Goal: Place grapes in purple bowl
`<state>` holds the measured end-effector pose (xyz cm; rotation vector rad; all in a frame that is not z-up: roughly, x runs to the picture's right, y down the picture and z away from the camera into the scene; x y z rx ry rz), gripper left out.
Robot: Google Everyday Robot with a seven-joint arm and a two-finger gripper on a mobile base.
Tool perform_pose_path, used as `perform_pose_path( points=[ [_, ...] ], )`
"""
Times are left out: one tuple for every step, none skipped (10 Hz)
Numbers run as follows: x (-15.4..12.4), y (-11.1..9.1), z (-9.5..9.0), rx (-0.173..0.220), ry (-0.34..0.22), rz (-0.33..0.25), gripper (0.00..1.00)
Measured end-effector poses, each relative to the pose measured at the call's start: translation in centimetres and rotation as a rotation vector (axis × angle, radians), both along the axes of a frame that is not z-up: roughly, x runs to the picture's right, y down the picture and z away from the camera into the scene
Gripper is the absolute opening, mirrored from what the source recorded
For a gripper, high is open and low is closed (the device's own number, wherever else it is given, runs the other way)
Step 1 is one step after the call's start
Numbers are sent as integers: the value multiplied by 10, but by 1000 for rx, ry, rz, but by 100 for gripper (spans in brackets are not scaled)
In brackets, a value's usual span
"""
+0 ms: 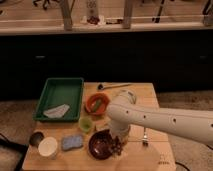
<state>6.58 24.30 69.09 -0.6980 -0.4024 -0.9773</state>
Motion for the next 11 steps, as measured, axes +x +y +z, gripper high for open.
perform_pose_path(
  points=[
    [0,0,0,0,-2,-2,4],
    [-1,0,-1,1,-6,-6,0],
    [-2,0,-2,2,-12,-11,0],
    [-8,0,-5,5,-30,-25,0],
    [-13,-1,-7,9,-46,-32,0],
    [-16,-1,-8,12,-55,-40,0],
    [-18,-1,-9,13,-63,-46,0],
    [-23,-2,-11,17,-79,-59,0],
    [-26,-3,-13,19,-91,-69,0],
    [-29,-4,-14,22,-102,-79,0],
    [-33,-5,-15,25,-115,-91,0]
  ],
)
